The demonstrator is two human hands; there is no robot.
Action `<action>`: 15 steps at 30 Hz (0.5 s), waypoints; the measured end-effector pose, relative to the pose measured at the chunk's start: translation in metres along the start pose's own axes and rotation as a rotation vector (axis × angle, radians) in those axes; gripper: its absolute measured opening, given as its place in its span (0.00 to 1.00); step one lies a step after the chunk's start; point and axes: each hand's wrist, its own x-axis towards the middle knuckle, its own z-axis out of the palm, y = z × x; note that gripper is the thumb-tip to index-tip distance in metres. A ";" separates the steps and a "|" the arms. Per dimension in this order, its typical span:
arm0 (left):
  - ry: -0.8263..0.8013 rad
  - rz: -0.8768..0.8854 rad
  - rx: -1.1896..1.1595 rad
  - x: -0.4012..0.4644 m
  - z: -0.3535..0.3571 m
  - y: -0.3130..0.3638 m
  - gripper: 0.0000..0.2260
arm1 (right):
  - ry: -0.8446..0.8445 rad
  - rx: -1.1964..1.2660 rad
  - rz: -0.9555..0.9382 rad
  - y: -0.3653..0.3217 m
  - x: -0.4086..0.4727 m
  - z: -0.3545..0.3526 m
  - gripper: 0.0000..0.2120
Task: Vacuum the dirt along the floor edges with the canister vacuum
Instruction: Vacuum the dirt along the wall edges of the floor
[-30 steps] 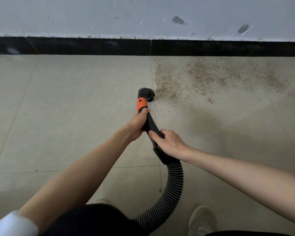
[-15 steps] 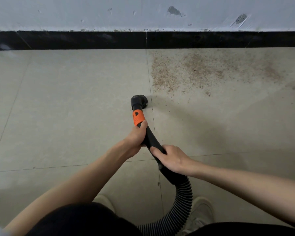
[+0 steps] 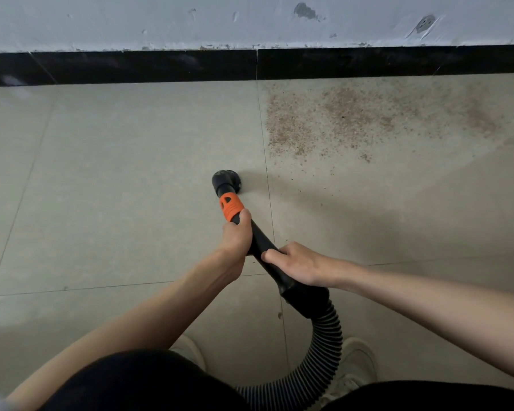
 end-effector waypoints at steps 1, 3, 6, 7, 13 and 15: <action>-0.064 -0.007 0.010 -0.003 0.002 -0.001 0.11 | 0.010 0.013 0.021 0.004 -0.003 0.001 0.20; -0.180 -0.019 0.044 -0.006 0.007 -0.001 0.11 | 0.032 0.033 0.056 0.012 -0.010 0.001 0.20; -0.258 -0.027 0.029 -0.008 0.010 0.003 0.12 | 0.046 0.045 0.057 0.012 -0.013 -0.002 0.20; -0.249 -0.025 0.003 -0.007 0.010 0.004 0.12 | 0.040 0.041 0.047 0.009 -0.012 -0.005 0.20; -0.076 -0.023 -0.146 -0.004 -0.003 0.005 0.10 | -0.080 -0.012 -0.010 -0.015 -0.010 -0.011 0.20; -0.110 -0.023 -0.176 -0.001 -0.007 0.013 0.10 | -0.100 0.013 -0.011 -0.022 -0.011 -0.014 0.18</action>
